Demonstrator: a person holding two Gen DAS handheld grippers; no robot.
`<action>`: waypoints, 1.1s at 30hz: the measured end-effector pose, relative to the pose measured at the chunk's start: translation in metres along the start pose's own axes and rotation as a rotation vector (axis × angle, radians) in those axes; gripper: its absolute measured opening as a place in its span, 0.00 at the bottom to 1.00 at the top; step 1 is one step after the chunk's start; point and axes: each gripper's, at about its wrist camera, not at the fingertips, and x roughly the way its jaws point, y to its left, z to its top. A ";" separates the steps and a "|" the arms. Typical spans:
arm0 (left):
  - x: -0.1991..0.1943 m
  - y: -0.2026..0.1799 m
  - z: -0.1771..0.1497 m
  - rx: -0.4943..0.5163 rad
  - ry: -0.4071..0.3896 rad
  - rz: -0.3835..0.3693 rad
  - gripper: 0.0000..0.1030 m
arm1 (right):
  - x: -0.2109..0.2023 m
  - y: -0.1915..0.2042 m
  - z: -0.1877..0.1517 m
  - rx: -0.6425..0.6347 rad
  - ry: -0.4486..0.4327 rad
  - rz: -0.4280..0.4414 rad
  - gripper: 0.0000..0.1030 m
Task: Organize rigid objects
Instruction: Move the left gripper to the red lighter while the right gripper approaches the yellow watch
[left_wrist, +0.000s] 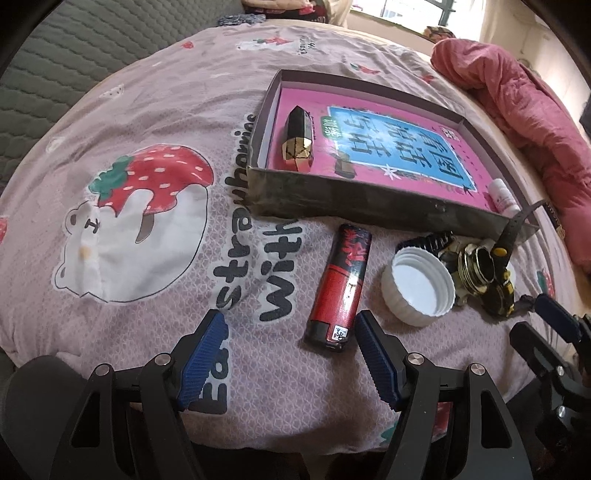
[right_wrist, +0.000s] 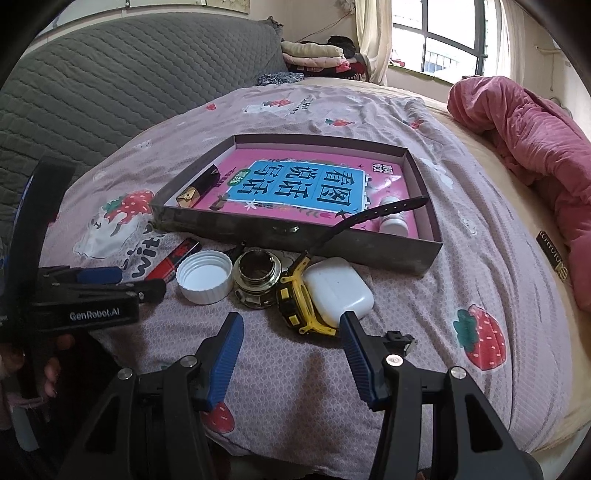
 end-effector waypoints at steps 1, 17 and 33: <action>0.000 0.000 0.001 0.000 -0.003 -0.001 0.72 | 0.001 0.000 0.001 -0.002 -0.002 0.000 0.52; 0.002 -0.011 0.007 0.065 -0.044 -0.006 0.71 | 0.016 0.000 0.005 -0.057 -0.004 -0.003 0.37; 0.005 -0.014 0.009 0.094 -0.059 -0.037 0.51 | 0.038 0.014 0.006 -0.146 0.018 -0.022 0.26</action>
